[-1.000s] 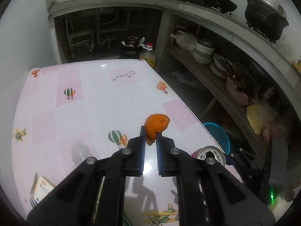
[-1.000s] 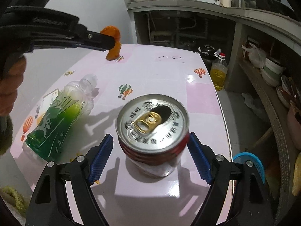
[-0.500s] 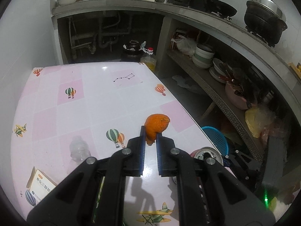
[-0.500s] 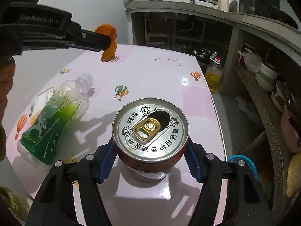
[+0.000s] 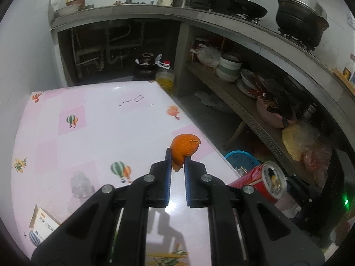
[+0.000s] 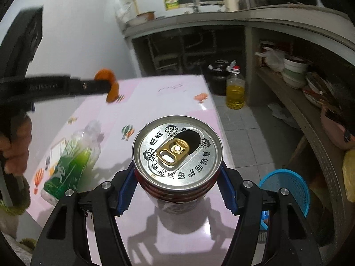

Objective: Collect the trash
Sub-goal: 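Carry the orange peel and red can over the blue wastebasket with both tools, then open both tools to drop the peel and can into the wastebasket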

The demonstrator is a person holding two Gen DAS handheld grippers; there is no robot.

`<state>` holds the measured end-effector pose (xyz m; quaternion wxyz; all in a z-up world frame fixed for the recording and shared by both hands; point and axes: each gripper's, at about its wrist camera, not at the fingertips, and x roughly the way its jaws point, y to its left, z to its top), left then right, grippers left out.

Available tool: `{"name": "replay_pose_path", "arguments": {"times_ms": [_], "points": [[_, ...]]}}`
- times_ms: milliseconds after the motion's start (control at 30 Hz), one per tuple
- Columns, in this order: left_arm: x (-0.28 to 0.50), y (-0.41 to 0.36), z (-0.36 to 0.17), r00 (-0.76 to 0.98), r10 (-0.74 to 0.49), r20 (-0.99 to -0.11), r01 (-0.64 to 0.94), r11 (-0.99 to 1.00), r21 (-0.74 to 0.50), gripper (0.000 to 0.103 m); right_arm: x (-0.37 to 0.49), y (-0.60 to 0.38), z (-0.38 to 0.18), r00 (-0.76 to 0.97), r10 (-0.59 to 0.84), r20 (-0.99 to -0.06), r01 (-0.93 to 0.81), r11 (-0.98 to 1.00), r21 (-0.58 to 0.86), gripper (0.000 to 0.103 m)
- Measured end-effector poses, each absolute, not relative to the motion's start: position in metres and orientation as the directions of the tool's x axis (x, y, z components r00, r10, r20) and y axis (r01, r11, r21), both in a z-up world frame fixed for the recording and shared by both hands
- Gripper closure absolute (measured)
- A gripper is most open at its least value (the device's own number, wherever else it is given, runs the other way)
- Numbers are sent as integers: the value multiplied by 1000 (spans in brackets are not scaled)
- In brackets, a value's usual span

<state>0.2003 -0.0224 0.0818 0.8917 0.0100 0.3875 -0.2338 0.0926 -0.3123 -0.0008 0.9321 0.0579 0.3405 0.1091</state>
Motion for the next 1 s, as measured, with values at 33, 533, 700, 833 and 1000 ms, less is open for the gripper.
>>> {"name": "replay_pose_path", "arguments": {"times_ms": [33,533,700,833,1000], "points": [[199,-29,83,586,-417,-694,433,886,-167,94,91,-320,1,753,231,-616,-145,972,187,39],[189,-165,58,365,-571,-735,619,739,-266,94,57,-460,-27,736,-82,-672,248,956,154,39],[195,-217,28,240,-578,-780,649,693,-313,94,49,-507,-68,645,-151,-749,366,922,130,39],[202,-253,1,156,-563,-812,652,676,-344,94,55,-539,-102,582,-141,-801,424,893,151,39],[212,-287,-29,73,-548,-833,636,669,-384,94,76,-571,-134,532,-88,-842,459,865,200,39]]}}
